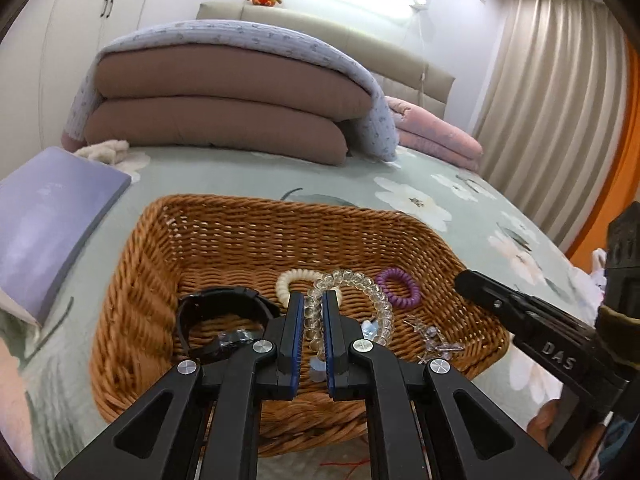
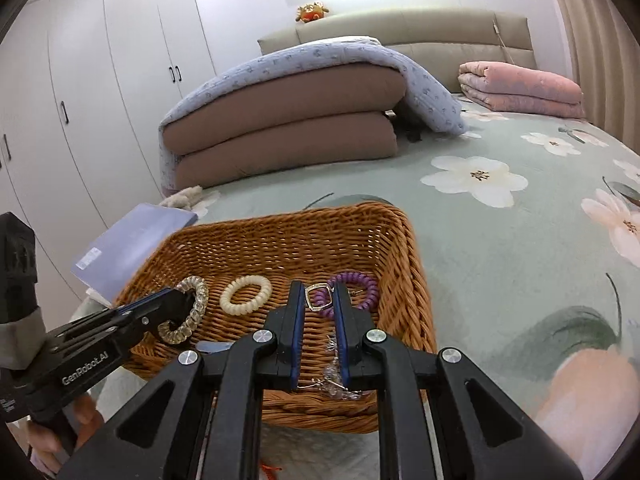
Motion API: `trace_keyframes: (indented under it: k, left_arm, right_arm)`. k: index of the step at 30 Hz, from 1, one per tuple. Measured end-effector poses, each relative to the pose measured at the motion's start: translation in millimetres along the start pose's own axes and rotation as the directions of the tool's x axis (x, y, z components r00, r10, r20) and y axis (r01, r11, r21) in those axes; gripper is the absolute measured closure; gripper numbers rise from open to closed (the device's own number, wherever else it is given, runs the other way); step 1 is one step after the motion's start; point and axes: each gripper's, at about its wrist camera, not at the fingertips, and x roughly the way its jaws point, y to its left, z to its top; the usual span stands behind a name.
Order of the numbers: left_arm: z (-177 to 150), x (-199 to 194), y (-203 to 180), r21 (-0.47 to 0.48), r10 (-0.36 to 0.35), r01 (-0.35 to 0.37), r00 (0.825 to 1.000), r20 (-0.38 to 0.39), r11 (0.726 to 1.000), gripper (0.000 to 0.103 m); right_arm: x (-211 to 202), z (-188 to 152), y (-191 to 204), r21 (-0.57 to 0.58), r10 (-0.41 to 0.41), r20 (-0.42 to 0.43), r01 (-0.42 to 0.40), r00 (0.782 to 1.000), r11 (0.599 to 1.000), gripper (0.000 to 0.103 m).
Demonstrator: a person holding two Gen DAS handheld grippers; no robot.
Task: Organize jewelry
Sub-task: 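Lower the bead bracelet and gold charm into the basket and open both tools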
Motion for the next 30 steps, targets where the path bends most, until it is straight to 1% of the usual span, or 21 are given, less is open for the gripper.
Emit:
trace_keyframes:
  k: [5,8,12,13,15,16,17,18,20,22,27,30]
  left_arm:
    - [-2.1,-0.3,-3.9,0.019,0.016,-0.016,1.000,0.000,1.000,0.094]
    - [-2.3,0.5,-3.6,0.021,0.014,-0.014,1.000,-0.001,1.000,0.094]
    - [-1.9,4.1,-4.5,0.026,0.007,-0.006,1.000,-0.010,1.000,0.094]
    - [-1.6,4.6,-4.4,0.027,0.002,-0.002,1.000,-0.013,1.000,0.094]
    - [-1.5,3.6,-4.1,0.026,-0.014,0.014,1.000,-0.013,1.000,0.093]
    - [-1.8,2.4,-3.8,0.026,-0.011,0.012,1.000,-0.008,1.000,0.093]
    - [-1.5,1.5,-3.2,0.026,-0.008,0.008,1.000,-0.005,1.000,0.090]
    - [-1.5,0.6,-2.2,0.023,-0.010,0.010,1.000,-0.004,1.000,0.088]
    - [-1.2,-1.2,1.8,0.003,-0.026,0.026,1.000,0.000,1.000,0.074]
    - [-1.0,-4.3,3.0,-0.003,-0.026,0.026,1.000,0.015,1.000,0.069]
    - [-1.2,-13.2,2.0,0.005,-0.013,0.013,0.998,0.054,1.000,0.069]
    - [-2.6,-14.2,2.9,-0.003,-0.021,0.021,0.999,0.050,1.000,0.069]
  right_arm:
    - [3.6,-3.1,4.9,-0.024,-0.004,-0.009,0.003,1.000,1.000,0.087]
    - [7.2,-4.6,7.0,-0.033,0.013,-0.024,-0.014,1.000,0.999,0.087]
    - [15.8,-7.6,6.5,-0.017,0.063,-0.066,-0.064,0.996,0.998,0.086]
    - [16.3,-7.8,4.6,-0.006,0.087,-0.071,-0.088,0.994,0.996,0.086]
    - [13.7,-7.8,2.5,0.006,0.092,-0.059,-0.092,0.994,0.996,0.084]
    - [11.5,-7.3,1.2,0.011,0.088,-0.049,-0.088,0.995,0.996,0.080]
    - [10.1,-7.2,0.0,0.017,0.088,-0.044,-0.087,0.995,0.996,0.077]
    - [9.4,-7.2,-1.6,0.025,0.091,-0.040,-0.090,0.995,0.996,0.077]
    - [9.3,-7.3,-3.5,0.032,0.092,-0.043,-0.091,0.995,0.995,0.077]
    - [8.5,-7.3,-2.8,0.030,0.091,-0.042,-0.090,0.995,0.995,0.077]
    - [1.8,-7.5,3.8,-0.003,0.080,-0.017,-0.080,0.997,0.997,0.077]
    - [1.6,-8.3,7.9,-0.022,0.065,-0.019,-0.065,0.998,0.998,0.077]
